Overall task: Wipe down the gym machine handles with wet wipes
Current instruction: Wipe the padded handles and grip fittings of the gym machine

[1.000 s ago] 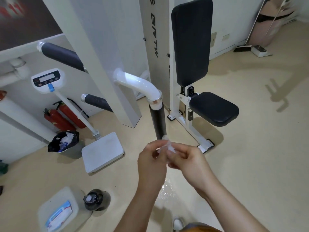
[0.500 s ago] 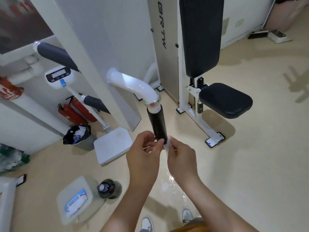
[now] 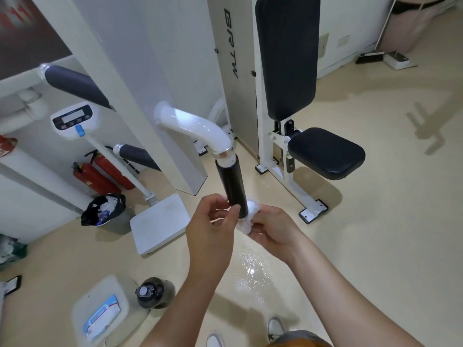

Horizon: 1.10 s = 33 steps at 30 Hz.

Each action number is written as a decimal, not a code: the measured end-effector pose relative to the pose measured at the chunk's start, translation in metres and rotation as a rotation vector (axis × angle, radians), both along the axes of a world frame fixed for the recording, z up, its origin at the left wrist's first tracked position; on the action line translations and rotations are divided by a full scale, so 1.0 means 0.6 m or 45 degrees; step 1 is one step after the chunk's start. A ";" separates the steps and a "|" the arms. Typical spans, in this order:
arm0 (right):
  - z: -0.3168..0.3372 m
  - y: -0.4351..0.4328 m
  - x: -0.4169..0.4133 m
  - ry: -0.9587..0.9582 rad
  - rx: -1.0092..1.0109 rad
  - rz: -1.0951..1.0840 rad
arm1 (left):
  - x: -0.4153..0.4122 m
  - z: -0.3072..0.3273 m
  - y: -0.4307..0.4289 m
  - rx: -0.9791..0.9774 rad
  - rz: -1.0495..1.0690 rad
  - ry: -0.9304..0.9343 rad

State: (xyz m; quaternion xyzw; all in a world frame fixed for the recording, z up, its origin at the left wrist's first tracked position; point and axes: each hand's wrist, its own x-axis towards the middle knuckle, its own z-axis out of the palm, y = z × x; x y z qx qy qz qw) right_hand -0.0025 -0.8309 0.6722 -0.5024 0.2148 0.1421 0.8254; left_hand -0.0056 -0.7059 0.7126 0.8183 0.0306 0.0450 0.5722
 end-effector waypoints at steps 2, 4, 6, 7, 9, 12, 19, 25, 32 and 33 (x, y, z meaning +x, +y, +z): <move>-0.006 0.004 -0.011 0.028 0.103 0.050 | 0.005 -0.002 -0.001 -0.012 0.008 0.000; -0.011 0.005 -0.033 0.096 0.165 0.035 | 0.009 -0.002 -0.001 -0.009 0.004 0.003; -0.016 -0.003 -0.047 0.120 0.206 -0.067 | 0.012 -0.001 -0.003 0.001 -0.003 0.001; -0.018 -0.008 -0.045 0.129 0.217 -0.120 | 0.013 0.000 -0.004 0.002 -0.004 -0.003; -0.013 -0.010 -0.027 0.125 0.225 -0.139 | 0.014 0.002 -0.007 -0.005 -0.007 -0.012; 0.000 0.005 -0.011 0.109 0.207 -0.048 | 0.015 0.004 -0.009 -0.029 -0.013 -0.026; 0.004 -0.005 -0.026 0.164 0.079 -0.090 | 0.018 0.006 -0.003 0.044 -0.021 -0.018; 0.032 0.024 -0.034 0.143 0.243 -0.068 | 0.019 0.006 0.002 0.068 -0.052 -0.034; 0.061 -0.010 -0.037 -0.046 -0.139 0.371 | -0.012 -0.021 0.020 0.176 -0.228 0.167; 0.064 -0.015 -0.040 -0.039 -0.240 0.460 | -0.009 -0.019 0.023 0.191 -0.219 0.179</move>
